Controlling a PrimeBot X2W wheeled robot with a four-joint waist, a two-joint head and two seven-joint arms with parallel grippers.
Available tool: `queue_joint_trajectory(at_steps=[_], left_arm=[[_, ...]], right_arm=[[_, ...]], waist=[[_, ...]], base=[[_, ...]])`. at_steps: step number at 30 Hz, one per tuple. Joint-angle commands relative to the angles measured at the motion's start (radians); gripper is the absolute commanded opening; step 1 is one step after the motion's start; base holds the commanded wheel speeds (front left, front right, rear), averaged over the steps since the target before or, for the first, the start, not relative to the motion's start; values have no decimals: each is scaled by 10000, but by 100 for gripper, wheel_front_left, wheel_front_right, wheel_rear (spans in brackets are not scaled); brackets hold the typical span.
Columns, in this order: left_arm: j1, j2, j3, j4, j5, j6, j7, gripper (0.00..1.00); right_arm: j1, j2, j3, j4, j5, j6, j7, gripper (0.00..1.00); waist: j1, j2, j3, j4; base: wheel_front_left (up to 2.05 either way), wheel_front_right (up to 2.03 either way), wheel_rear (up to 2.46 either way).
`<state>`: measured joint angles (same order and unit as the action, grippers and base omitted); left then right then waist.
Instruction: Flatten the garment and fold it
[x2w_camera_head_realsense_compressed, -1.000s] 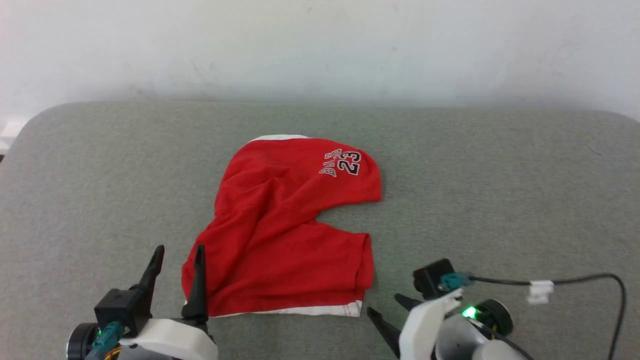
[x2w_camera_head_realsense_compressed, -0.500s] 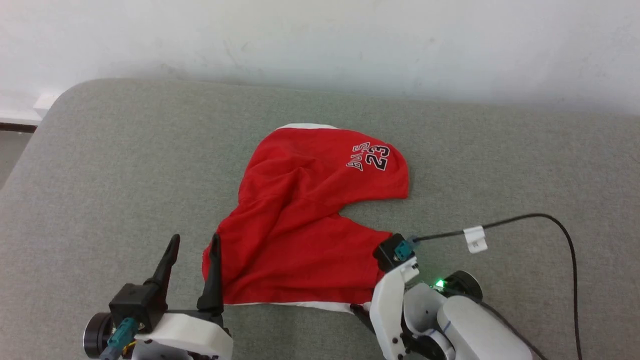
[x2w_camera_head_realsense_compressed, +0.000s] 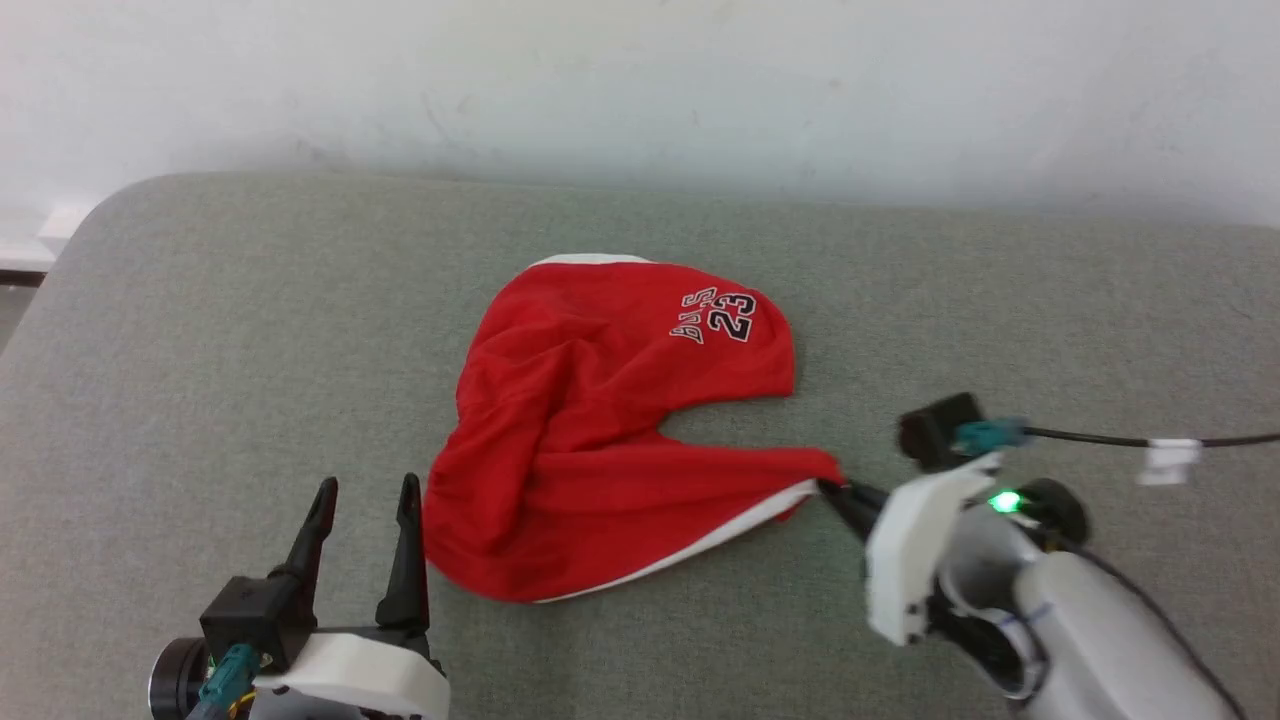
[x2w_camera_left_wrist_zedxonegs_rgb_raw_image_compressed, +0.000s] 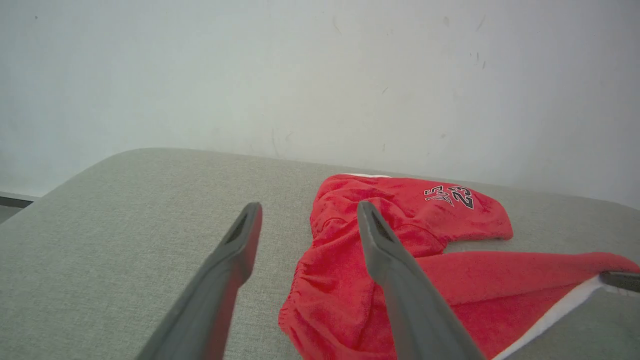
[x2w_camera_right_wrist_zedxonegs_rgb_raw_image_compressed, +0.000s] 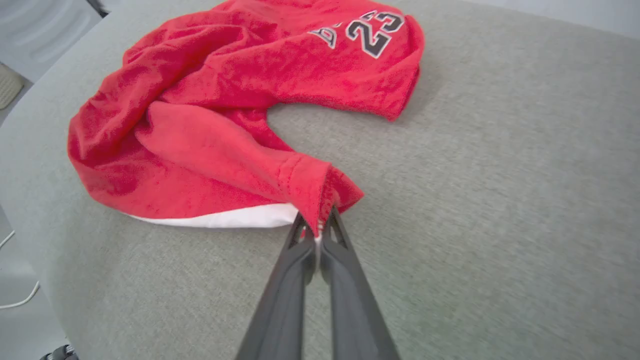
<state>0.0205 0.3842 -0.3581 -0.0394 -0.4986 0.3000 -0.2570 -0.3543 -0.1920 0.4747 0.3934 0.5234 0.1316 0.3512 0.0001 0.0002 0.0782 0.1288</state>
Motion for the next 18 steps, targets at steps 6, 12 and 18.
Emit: queue_joint_trajectory(at_steps=[6,12,18], left_arm=[[150,-97,103,85,128,-130,-47,100],[108,-131,123,197,150,-209,-47,100],[83,-134,134,308,140,-250,-47,100]], right_arm=[[1699,-500,-2377,-1317,-787,-9,354,0],[3366,-241,-4958,-1798,-1631,-9,740,0],[4198,367,-6406,-1998,-2319,-9,478,0]], waist=[[-1,-2,17,-278],[-1,-2,186,-351],[-1,-2,332,-455]], base=[[0,0,0],[0,0,0],[0,0,0]])
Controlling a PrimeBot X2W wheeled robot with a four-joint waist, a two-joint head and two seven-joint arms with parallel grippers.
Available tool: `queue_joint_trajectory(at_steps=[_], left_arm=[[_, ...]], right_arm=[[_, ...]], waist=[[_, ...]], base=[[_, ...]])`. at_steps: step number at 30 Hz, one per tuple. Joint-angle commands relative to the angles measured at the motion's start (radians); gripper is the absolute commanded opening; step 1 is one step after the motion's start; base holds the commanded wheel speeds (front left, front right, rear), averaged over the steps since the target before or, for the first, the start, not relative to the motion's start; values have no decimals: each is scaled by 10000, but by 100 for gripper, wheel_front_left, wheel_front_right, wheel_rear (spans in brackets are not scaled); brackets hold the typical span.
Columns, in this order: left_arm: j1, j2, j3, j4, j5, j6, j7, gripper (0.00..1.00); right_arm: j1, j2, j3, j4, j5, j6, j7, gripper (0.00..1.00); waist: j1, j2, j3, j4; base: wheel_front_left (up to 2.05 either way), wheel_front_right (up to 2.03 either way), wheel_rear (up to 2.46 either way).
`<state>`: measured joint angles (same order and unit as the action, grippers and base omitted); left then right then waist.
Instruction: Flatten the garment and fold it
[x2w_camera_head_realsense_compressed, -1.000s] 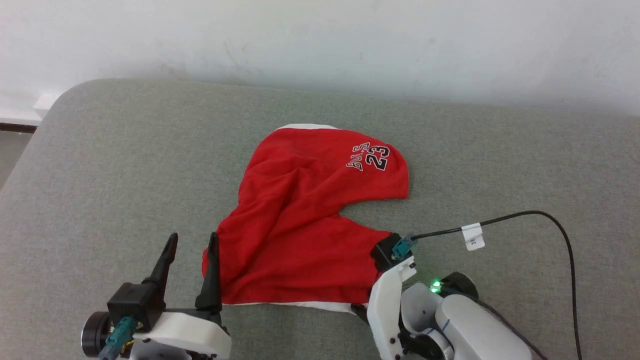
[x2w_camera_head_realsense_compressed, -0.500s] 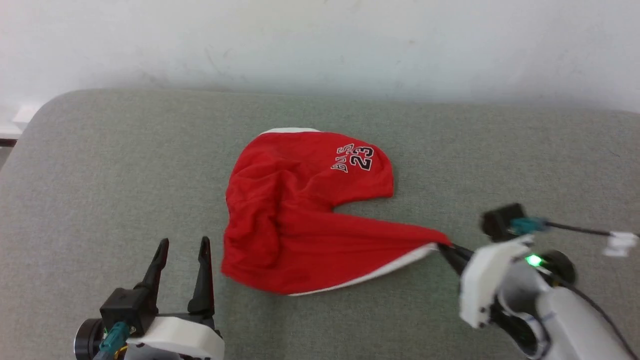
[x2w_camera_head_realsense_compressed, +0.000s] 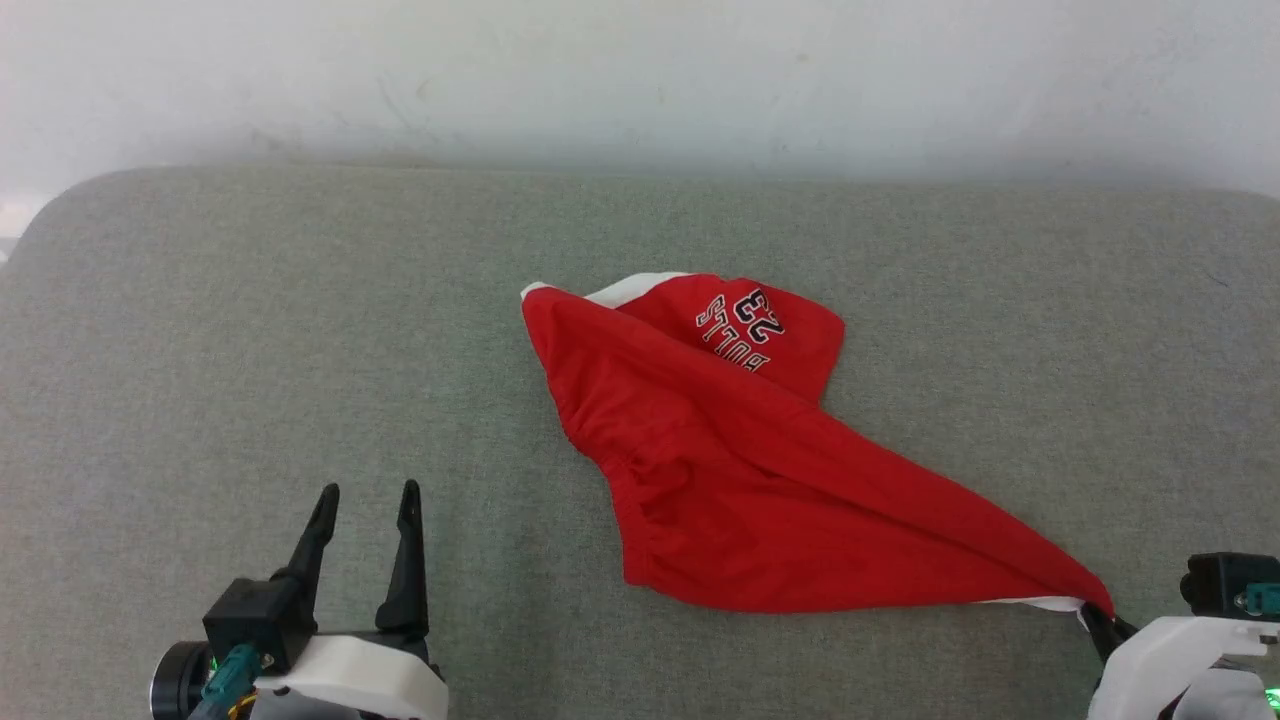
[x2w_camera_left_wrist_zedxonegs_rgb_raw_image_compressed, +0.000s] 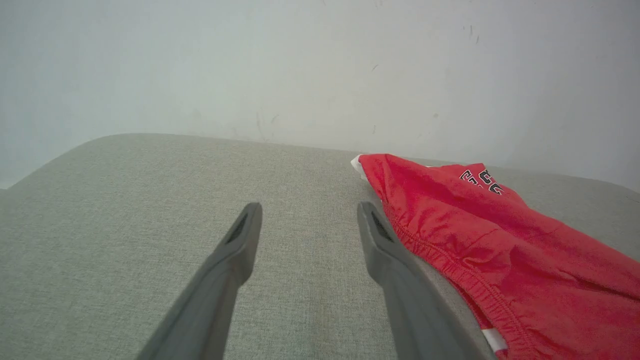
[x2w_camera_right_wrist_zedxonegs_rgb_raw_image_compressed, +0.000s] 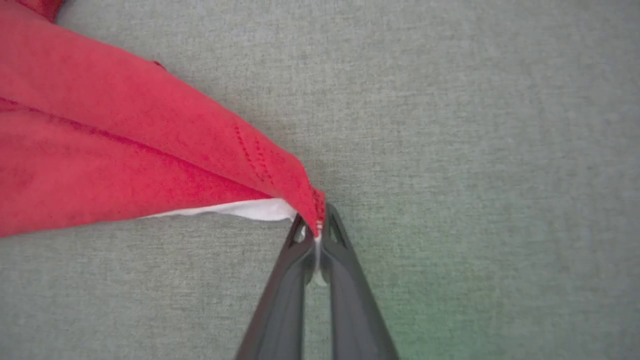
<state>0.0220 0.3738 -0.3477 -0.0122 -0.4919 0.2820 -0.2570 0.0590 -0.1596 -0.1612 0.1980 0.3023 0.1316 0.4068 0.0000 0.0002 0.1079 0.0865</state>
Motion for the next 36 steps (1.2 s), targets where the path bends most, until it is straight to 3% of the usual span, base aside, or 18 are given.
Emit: queue_joint_trajectory(at_steps=[1,2,3,4,5,12,16,25,31,36], left_arm=[[49,-25,17,59,74,-84,-47,100],[32,-17,5,85,78,-95,-46,100],[13,-8,-13,106,83,-107,-39,100],[-7,-3,-40,127,90,-122,-24,100],[-23,-4,-67,149,93,-128,-3,100],[-17,-43,-449,104,40,-220,538,100],[-146,-120,-789,70,-72,-420,1038,100],[-757,-542,-2073,689,-221,-1041,2770,100],[-1698,-1025,-2823,1822,-314,-1627,3842,100],[-2564,-1316,-3104,3083,-273,-1795,4553,100]], right_arm=[[111,136,-107,-44,-202,-9,-154,0],[131,245,-124,-46,-222,-9,-223,0],[123,298,-93,-76,-279,-9,-379,16],[102,347,-52,-116,-301,-9,-587,46],[90,415,4,-177,-283,-9,-783,100],[222,702,94,-1180,-687,-9,-2704,100],[437,829,289,-1744,-994,-9,-3155,100],[1079,1035,975,-3101,-1283,-9,-3028,100],[1111,1072,1178,-3490,-1207,-9,-2801,100],[924,1083,1275,-3405,-1096,-9,-2783,100]], waist=[[0,-2,45,-44],[0,-2,46,-63],[0,-2,41,-81],[0,-2,25,-94],[0,-2,-17,-110],[0,-2,-452,-182],[0,-2,-710,-228],[0,-2,-900,-531],[0,-2,-576,-794],[0,-2,-297,-1037]], base=[[0,0,0],[0,0,0],[0,0,0],[0,0,0],[0,0,0],[0,0,0],[0,0,0],[0,0,0],[0,0,0],[0,0,0]])
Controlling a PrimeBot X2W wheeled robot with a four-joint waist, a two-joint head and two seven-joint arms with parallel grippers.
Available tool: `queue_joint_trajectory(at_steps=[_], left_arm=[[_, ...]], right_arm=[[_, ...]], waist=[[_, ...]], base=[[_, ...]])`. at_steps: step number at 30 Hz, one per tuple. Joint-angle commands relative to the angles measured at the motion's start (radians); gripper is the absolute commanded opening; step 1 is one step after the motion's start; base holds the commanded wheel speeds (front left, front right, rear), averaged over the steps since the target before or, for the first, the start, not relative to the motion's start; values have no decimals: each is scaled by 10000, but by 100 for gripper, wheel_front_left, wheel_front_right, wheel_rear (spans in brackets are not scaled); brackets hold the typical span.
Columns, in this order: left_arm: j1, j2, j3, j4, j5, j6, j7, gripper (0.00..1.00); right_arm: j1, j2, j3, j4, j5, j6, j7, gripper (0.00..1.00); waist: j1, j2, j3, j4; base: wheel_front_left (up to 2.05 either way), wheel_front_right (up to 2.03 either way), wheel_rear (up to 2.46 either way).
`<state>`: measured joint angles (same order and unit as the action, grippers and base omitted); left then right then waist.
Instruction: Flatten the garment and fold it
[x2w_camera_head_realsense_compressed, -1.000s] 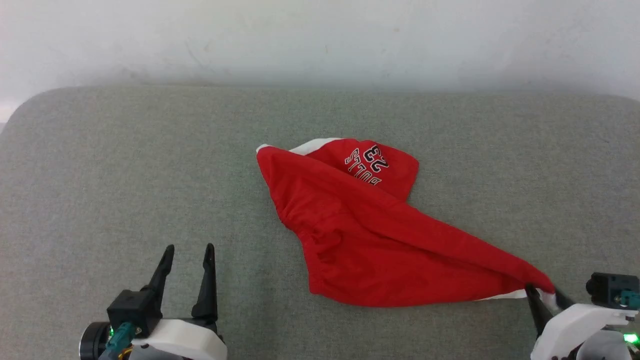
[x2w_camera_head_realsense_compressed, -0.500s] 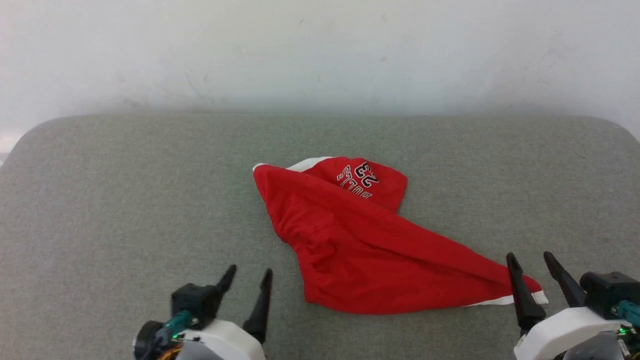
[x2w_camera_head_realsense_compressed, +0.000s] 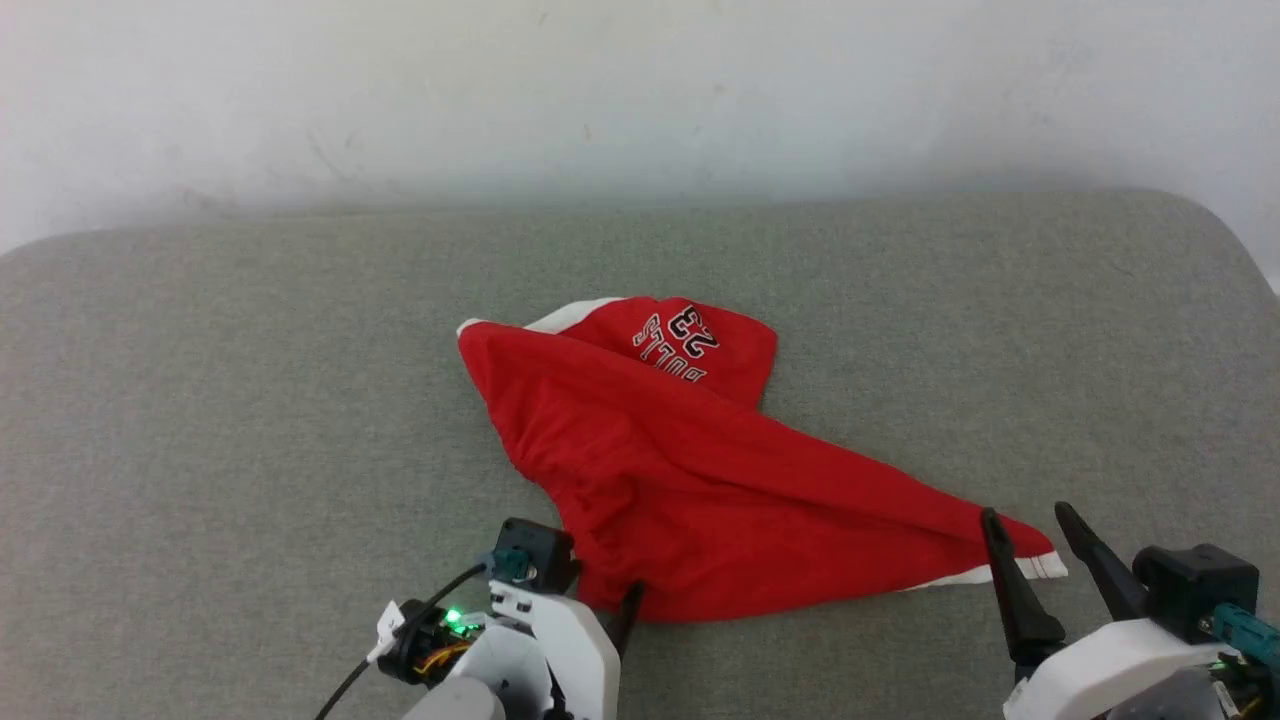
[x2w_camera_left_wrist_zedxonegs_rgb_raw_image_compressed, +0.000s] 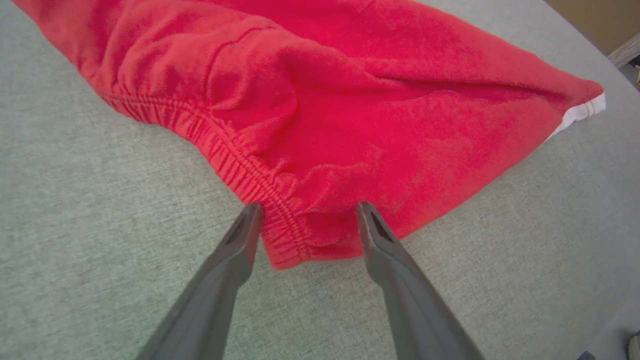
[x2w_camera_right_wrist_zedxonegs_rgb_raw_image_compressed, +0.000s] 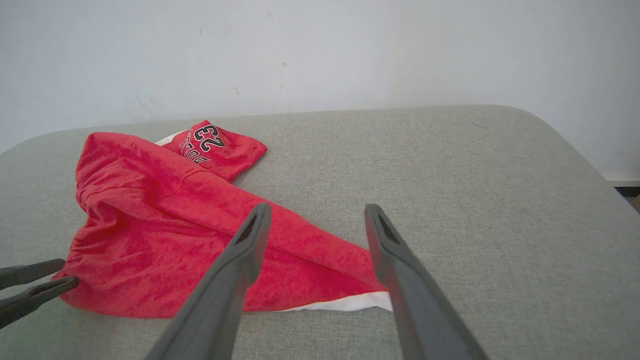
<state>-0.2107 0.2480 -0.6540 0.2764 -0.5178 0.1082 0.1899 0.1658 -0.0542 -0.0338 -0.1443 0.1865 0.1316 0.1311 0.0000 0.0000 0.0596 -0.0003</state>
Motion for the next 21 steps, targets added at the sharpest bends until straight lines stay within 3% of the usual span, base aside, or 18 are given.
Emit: queue_joint_trajectory(at_steps=[1,5,21], left_arm=[[-378,-97,-77,437,-22,-86,219,100],[-779,-189,-339,1230,-52,-304,878,100],[-2674,-278,104,2850,-109,-414,677,100]], right_arm=[[-188,30,22,63,90,-9,-27,100],[-262,34,40,166,139,-9,-28,100],[-666,38,184,347,372,-9,-177,100]], waist=[[0,0,233,-227],[0,0,360,-393],[0,0,712,-933]], base=[[0,0,0],[0,0,0],[0,0,0]])
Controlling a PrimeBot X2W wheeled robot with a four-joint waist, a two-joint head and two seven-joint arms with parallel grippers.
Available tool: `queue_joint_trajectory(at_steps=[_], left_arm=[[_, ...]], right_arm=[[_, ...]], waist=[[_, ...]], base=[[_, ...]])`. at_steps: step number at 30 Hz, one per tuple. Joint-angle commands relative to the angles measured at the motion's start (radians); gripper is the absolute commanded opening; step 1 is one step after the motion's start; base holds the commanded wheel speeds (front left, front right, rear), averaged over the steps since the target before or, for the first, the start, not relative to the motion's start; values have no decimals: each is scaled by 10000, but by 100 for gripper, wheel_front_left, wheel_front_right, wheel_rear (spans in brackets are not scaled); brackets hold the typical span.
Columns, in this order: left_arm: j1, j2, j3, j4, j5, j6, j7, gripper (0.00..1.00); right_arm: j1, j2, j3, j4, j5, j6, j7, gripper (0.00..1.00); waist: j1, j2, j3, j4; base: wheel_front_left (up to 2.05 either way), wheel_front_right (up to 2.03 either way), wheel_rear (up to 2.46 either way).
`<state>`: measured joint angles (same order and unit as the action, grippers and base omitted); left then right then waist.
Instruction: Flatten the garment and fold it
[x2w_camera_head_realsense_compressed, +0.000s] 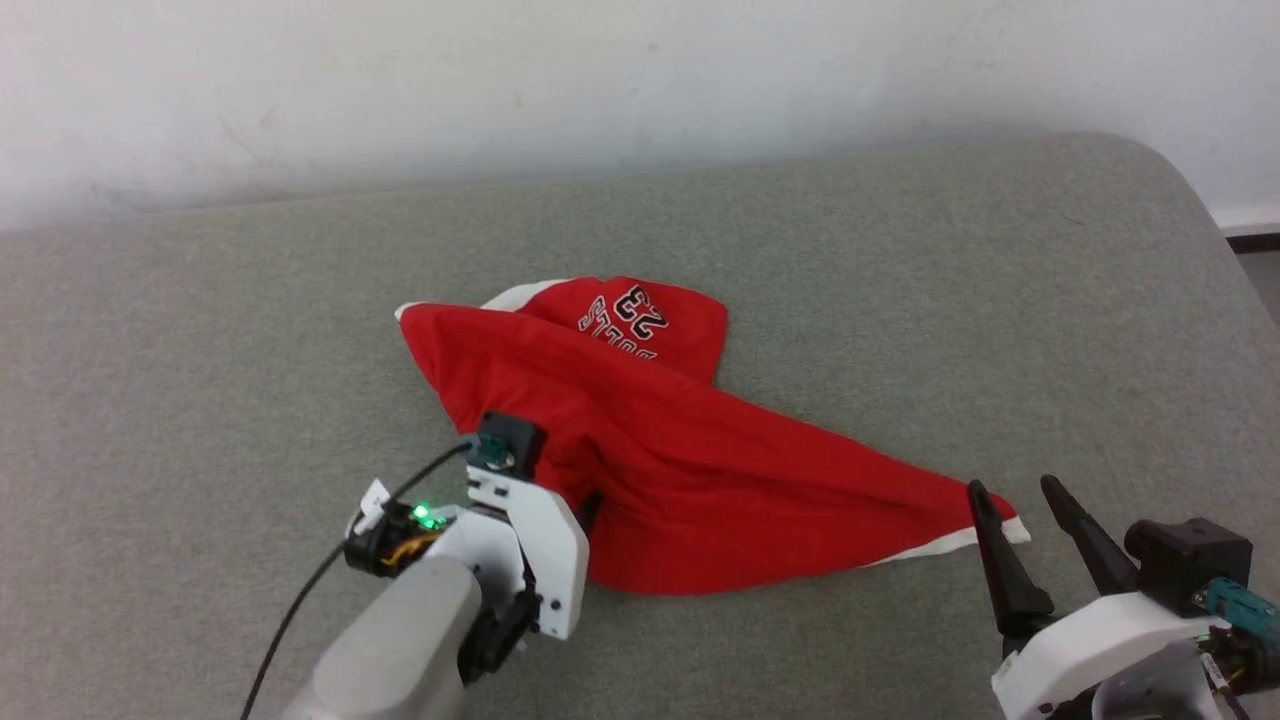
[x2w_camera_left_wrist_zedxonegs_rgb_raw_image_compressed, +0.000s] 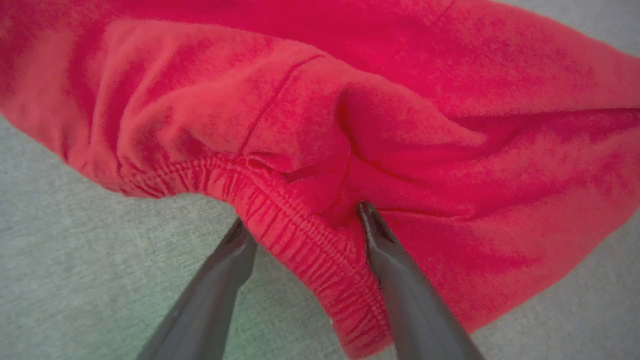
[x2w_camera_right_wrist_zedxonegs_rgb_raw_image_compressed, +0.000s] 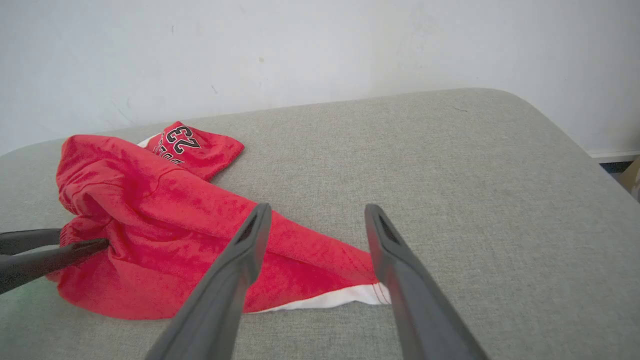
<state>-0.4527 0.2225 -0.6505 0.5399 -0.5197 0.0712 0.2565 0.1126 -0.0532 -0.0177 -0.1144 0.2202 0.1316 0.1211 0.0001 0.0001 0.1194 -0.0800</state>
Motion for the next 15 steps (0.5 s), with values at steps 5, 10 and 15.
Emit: queue_joint_trajectory(at_steps=[5,10,15], left_arm=[[-754,-78,335,841,-297,-185,-238,29],[-1354,-2,515,1249,-474,-479,-318,0],[-2319,288,615,1322,-655,-802,515,0]], right_arm=[[-249,29,102,139,103,-9,-124,100],[-269,29,43,223,143,-9,-171,100],[-336,29,73,255,182,-9,-138,100]], waist=[[-1,-1,240,-341],[-1,-1,245,-512],[-1,-1,361,-584]], base=[[0,0,0],[0,0,0],[0,0,0]])
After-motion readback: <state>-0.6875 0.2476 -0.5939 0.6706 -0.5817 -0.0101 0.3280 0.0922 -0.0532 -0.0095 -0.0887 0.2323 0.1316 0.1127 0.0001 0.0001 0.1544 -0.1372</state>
